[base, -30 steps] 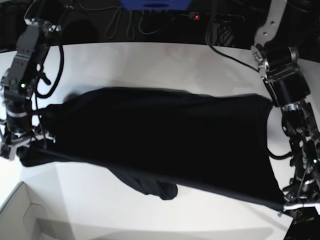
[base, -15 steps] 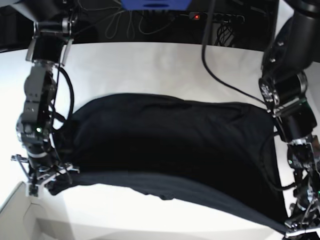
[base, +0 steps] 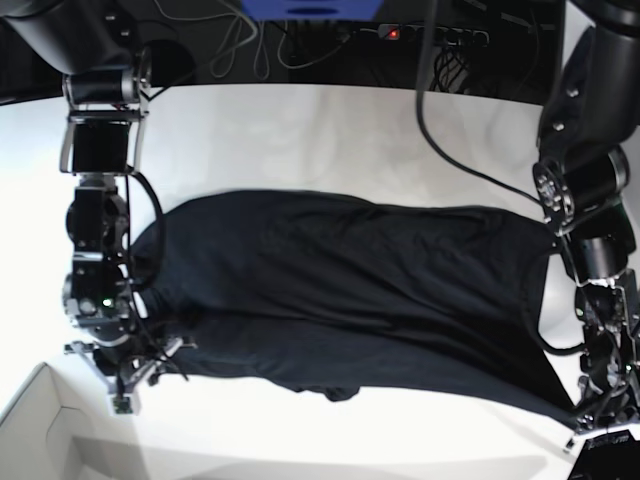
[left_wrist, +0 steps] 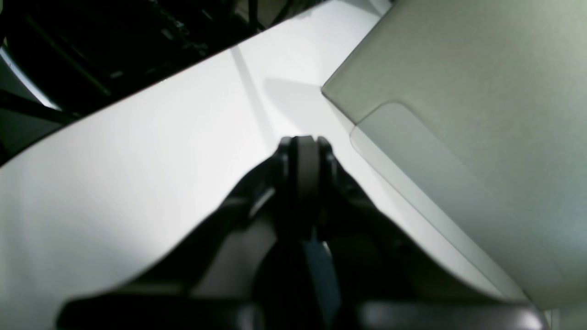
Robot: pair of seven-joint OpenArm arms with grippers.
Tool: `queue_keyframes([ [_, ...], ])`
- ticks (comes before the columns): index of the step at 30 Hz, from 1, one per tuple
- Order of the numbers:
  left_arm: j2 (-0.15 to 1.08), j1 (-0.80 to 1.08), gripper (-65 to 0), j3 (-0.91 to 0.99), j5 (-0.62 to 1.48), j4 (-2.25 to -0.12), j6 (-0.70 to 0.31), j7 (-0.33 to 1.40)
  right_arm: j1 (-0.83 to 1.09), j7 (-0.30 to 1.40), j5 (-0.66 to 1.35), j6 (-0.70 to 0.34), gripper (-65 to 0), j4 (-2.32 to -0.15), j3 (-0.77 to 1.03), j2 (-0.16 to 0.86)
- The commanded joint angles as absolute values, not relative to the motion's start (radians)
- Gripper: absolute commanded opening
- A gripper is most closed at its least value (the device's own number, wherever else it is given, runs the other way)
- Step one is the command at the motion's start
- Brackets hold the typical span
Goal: Layout the t-shirt on the table in an organized manner, then fold the t-shirt properly
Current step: 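Lift the stretched shirt with both grippers and shake it out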
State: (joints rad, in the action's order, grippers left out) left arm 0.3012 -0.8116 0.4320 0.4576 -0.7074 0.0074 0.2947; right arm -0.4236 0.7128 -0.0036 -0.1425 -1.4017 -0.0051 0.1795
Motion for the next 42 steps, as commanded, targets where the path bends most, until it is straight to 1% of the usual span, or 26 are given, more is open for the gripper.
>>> queue_keyframes([
  [1,0.317,-0.852,-64.8,0.432,0.463,-0.727,-0.004,0.266,-0.453,0.688,-0.005,-0.154,-44.0,-1.419,-0.01,0.185],
  [3,0.318,-0.852,-64.8,0.432,0.463,-0.727,-0.004,0.266,-0.452,0.688,-0.005,-0.154,-42.1,-1.419,-0.015,0.183],
  [6,0.329,-0.822,-64.8,0.432,0.463,-0.736,-0.004,0.266,-0.452,0.691,-0.007,-0.154,-41.8,-1.428,-0.012,0.188],
  [11,0.338,-0.78,-64.8,0.437,0.466,-0.736,-0.004,0.265,-0.407,0.697,-0.007,-0.154,-41.8,-1.435,0.027,0.225],
  [19,0.335,-0.71,-64.8,0.438,0.47,-0.736,-0.004,0.265,-0.3,0.685,-0.005,-0.154,-41.6,-1.426,0.071,0.226],
  [22,0.334,-0.682,-64.9,0.44,0.47,-0.742,-0.005,0.266,-0.298,0.685,-0.005,-0.154,-41.6,-1.426,0.073,0.226],
  [25,0.334,-0.638,-64.9,0.44,0.472,-0.797,-0.005,0.269,-0.308,0.685,-0.005,-0.154,-41.6,-1.399,0.073,0.232],
  [27,0.332,-0.595,-64.9,0.44,0.472,-0.851,-0.005,0.271,-0.358,0.685,-0.005,-0.154,-41.5,-1.333,0.073,0.234],
  [30,0.329,-0.55,-64.9,0.44,0.472,-0.911,-0.005,0.272,-0.461,0.682,-0.004,-0.154,-41.0,-1.165,0.073,0.231],
  [32,0.329,-0.509,-64.9,0.44,0.472,-0.943,-0.005,0.272,-0.541,0.645,-0.004,-0.154,-38.1,-1.035,0.074,0.226],
  [35,0.329,-0.452,-64.9,0.44,0.472,-0.98,-0.005,0.272,-0.627,0.562,-0.004,-0.154,-31.8,-0.872,0.074,0.226],
  [38,0.329,-0.415,-64.9,0.44,0.472,-0.989,-0.005,0.272,-0.679,0.433,-0.004,-0.154,-26.2,-0.759,0.073,0.226],
  [42,0.329,-0.394,-64.9,0.44,0.472,-0.989,-0.005,0.272,-0.733,0.248,-0.002,-0.154,-25.3,-0.608,0.074,0.226],
])
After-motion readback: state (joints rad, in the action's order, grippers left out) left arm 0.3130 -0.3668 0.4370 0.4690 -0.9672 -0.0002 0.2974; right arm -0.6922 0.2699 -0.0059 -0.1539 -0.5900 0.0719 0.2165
